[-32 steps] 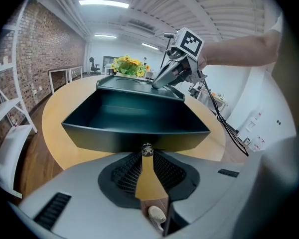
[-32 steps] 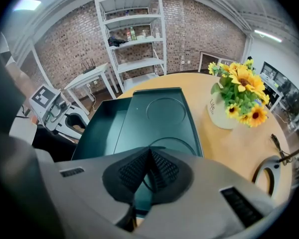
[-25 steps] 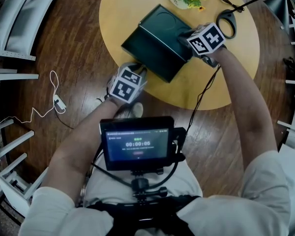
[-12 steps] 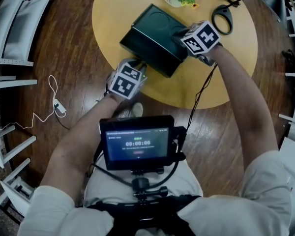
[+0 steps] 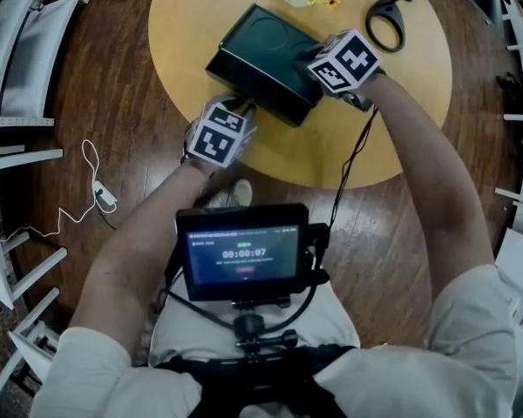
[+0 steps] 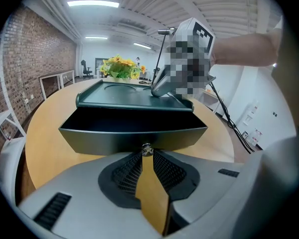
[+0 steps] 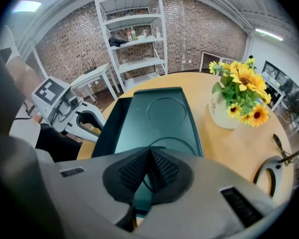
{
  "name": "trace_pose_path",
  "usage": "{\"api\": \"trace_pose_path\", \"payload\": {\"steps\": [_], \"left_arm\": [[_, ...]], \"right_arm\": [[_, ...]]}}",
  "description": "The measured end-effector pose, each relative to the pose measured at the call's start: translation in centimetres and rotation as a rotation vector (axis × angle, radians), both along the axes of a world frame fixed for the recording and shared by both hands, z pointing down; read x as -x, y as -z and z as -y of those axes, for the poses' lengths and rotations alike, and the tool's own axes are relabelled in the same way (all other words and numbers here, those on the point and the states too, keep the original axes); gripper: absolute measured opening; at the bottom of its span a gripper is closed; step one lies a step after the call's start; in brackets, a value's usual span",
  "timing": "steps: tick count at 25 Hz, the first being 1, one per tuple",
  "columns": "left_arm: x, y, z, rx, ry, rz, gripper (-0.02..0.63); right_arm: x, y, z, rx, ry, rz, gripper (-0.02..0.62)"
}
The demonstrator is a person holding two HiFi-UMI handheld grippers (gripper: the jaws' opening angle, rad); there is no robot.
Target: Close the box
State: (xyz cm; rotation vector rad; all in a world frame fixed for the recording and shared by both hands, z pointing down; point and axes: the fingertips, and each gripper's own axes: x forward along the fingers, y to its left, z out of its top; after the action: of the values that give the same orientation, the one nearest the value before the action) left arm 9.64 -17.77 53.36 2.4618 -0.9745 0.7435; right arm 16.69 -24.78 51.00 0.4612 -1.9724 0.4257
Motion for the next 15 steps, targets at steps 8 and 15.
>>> {"api": "trace_pose_path", "payload": {"steps": [8, 15], "left_arm": [[-0.8, 0.4, 1.4, -0.012, -0.019, 0.001, 0.061], [-1.5, 0.4, 2.5, -0.019, -0.032, 0.000, 0.061]], "right_arm": [[0.3, 0.2, -0.2, 0.001, -0.002, -0.002, 0.006], [0.2, 0.2, -0.1, -0.003, -0.011, 0.007, 0.006]]}}
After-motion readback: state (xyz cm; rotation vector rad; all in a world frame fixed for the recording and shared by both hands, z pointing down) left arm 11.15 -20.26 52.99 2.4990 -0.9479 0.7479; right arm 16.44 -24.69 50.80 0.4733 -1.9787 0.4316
